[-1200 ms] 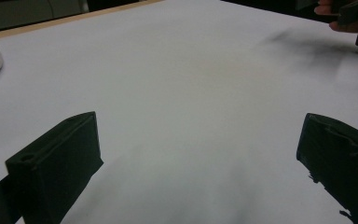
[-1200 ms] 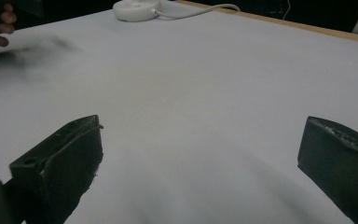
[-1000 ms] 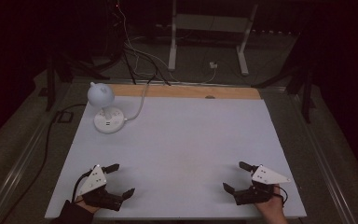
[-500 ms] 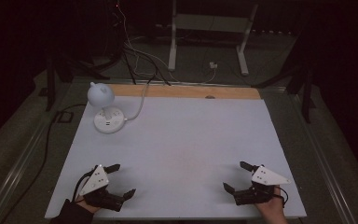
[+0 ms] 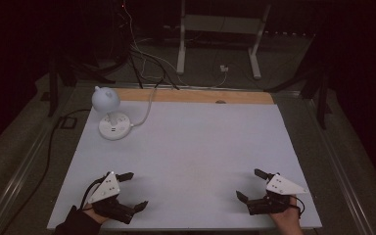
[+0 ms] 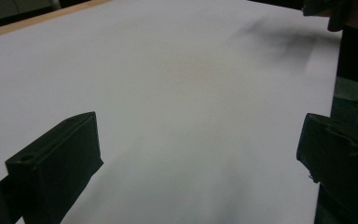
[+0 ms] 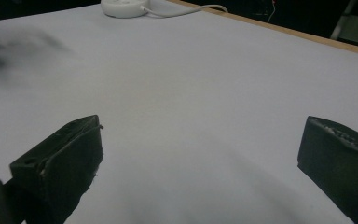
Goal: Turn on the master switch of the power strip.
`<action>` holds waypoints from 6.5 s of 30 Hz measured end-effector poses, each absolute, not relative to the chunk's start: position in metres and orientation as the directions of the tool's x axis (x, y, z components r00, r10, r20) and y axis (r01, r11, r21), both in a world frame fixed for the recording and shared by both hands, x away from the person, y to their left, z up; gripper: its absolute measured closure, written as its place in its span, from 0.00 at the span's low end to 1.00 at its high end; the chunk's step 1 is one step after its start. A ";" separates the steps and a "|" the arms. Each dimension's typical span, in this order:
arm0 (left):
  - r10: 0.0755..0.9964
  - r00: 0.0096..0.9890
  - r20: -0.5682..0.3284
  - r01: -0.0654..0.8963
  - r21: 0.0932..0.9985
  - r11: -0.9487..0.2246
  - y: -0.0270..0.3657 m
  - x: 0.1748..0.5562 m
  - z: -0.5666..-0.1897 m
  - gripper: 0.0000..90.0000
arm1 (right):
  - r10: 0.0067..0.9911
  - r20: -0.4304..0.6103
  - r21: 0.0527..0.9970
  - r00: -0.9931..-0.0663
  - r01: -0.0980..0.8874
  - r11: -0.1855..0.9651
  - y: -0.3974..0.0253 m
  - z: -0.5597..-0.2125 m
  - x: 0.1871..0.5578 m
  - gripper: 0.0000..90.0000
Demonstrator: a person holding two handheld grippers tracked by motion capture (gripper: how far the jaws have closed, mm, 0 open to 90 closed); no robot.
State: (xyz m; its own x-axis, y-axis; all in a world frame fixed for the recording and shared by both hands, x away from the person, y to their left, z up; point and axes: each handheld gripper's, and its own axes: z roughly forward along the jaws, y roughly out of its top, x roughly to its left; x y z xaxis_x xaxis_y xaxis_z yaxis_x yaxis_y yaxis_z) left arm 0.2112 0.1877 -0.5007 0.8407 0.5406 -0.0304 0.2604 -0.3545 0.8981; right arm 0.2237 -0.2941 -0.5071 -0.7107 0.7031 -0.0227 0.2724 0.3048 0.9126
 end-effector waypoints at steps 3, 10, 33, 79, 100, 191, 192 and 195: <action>0.531 0.846 -0.044 0.266 0.898 -0.350 0.186 0.211 -0.498 0.00 | 0.703 -0.024 0.915 -0.710 0.267 0.302 -0.294 -0.506 0.223 0.00; 0.521 0.852 -0.055 0.273 0.895 -0.352 0.182 0.215 -0.493 0.00 | 0.706 -0.036 0.917 -0.708 0.257 0.304 -0.294 -0.504 0.221 0.00; 0.603 0.796 -0.048 0.274 0.917 -0.289 0.182 0.237 -0.469 0.00 | 0.710 -0.036 0.922 -0.703 0.251 0.296 -0.294 -0.502 0.219 0.00; 0.846 0.530 -0.056 0.350 0.924 -0.157 0.209 0.309 -0.459 0.00 | 0.701 -0.022 0.930 -0.713 0.242 0.276 -0.293 -0.499 0.216 0.00; 0.908 0.404 -0.110 0.418 0.905 -0.077 0.226 0.348 -0.482 0.00 | 0.708 -0.021 0.935 -0.706 0.237 0.264 -0.295 -0.497 0.215 0.00; 0.947 0.276 0.165 0.488 0.825 -0.285 0.218 0.407 -0.531 1.00 | 0.701 0.007 0.935 -0.713 0.253 0.248 -0.298 -0.498 0.215 0.00; 0.939 0.279 0.199 0.483 0.816 -0.317 0.215 0.408 -0.530 1.00 | 0.701 0.005 0.935 -0.714 0.252 0.250 -0.298 -0.498 0.215 0.00; 0.941 0.282 0.186 0.505 0.805 -0.311 0.216 0.409 -0.529 1.00 | 0.700 0.005 0.935 -0.714 0.252 0.250 -0.297 -0.498 0.215 0.00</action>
